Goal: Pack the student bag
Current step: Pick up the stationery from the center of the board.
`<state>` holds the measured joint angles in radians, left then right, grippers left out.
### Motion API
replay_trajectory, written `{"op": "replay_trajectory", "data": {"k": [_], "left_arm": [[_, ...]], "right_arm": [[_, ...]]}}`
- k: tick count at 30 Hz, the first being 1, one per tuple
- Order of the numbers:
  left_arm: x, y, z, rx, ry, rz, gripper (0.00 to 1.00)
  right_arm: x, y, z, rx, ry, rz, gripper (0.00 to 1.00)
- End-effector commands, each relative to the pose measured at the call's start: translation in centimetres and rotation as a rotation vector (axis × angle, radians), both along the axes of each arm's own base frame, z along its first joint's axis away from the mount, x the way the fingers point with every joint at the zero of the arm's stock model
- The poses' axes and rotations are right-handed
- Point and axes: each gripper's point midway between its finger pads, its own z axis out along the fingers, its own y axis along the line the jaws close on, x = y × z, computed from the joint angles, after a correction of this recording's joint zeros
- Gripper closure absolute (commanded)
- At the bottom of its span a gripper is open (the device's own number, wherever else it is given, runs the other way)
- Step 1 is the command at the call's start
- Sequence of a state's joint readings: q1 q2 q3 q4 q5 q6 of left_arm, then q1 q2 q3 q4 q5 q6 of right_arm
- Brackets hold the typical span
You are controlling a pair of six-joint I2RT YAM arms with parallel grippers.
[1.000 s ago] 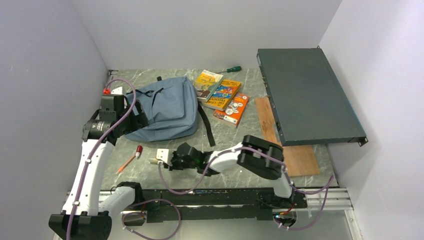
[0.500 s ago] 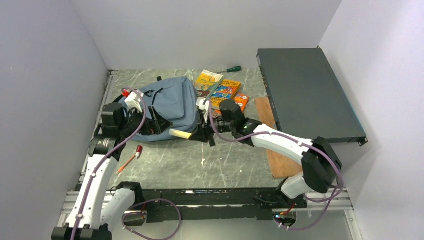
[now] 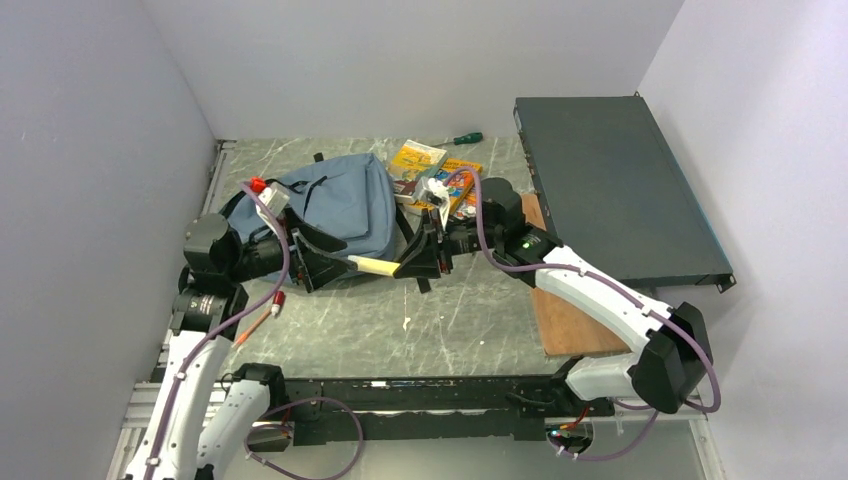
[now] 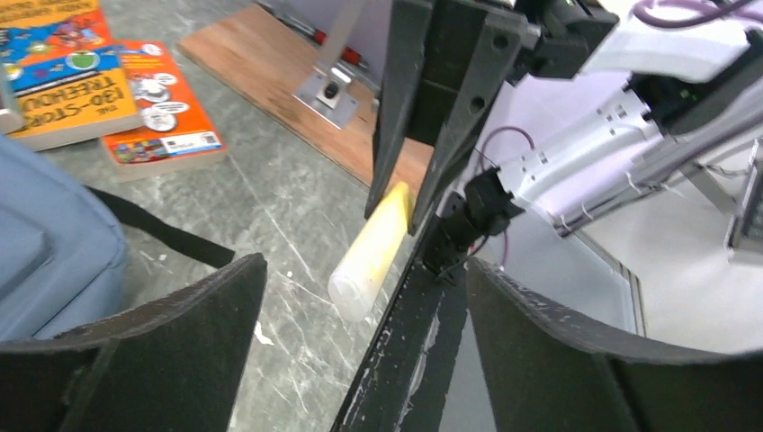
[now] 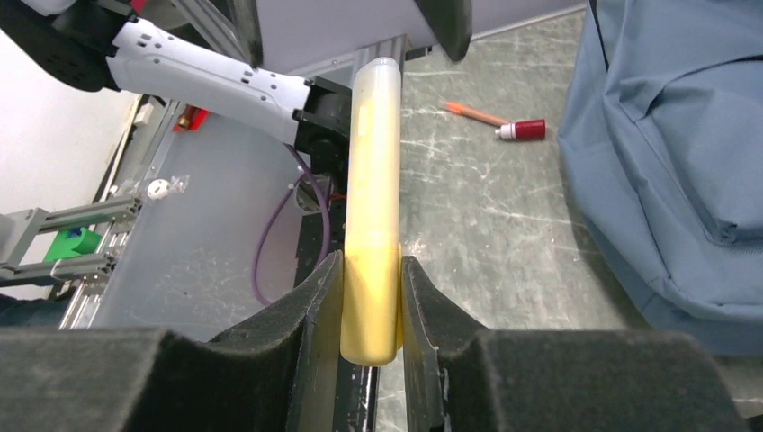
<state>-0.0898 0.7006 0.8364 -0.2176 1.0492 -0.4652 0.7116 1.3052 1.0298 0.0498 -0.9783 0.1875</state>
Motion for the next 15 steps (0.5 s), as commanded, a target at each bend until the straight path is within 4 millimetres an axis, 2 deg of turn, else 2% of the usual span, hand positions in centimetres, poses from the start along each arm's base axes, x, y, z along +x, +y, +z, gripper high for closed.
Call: {"op": "replay_trajectory", "data": {"k": [1, 4, 9, 15], "left_arm": [[-2.3, -1.2, 0.8, -0.01, -0.034, -0.159, 0.2], [-2.3, -1.3, 0.5, 0.0, -0.019, -0.166, 0.3], [-2.0, -1.6, 0.4, -0.016, 0.014, -0.191, 0.34], [-1.9, -2.0, 1.9, -0.092, -0.014, -0.208, 0.37]], "right_arm": [[-0.6, -0.4, 4.2, 0.082, -0.074, 0.032, 1.0], [-0.3, -0.4, 4.6, 0.086, -0.089, 0.026, 1.0], [-0.4, -0.4, 5.2, 0.096, -0.097, 0.034, 1.0], [-0.7, -0.6, 5.2, 0.093, -0.1, 0.042, 1.0]]}}
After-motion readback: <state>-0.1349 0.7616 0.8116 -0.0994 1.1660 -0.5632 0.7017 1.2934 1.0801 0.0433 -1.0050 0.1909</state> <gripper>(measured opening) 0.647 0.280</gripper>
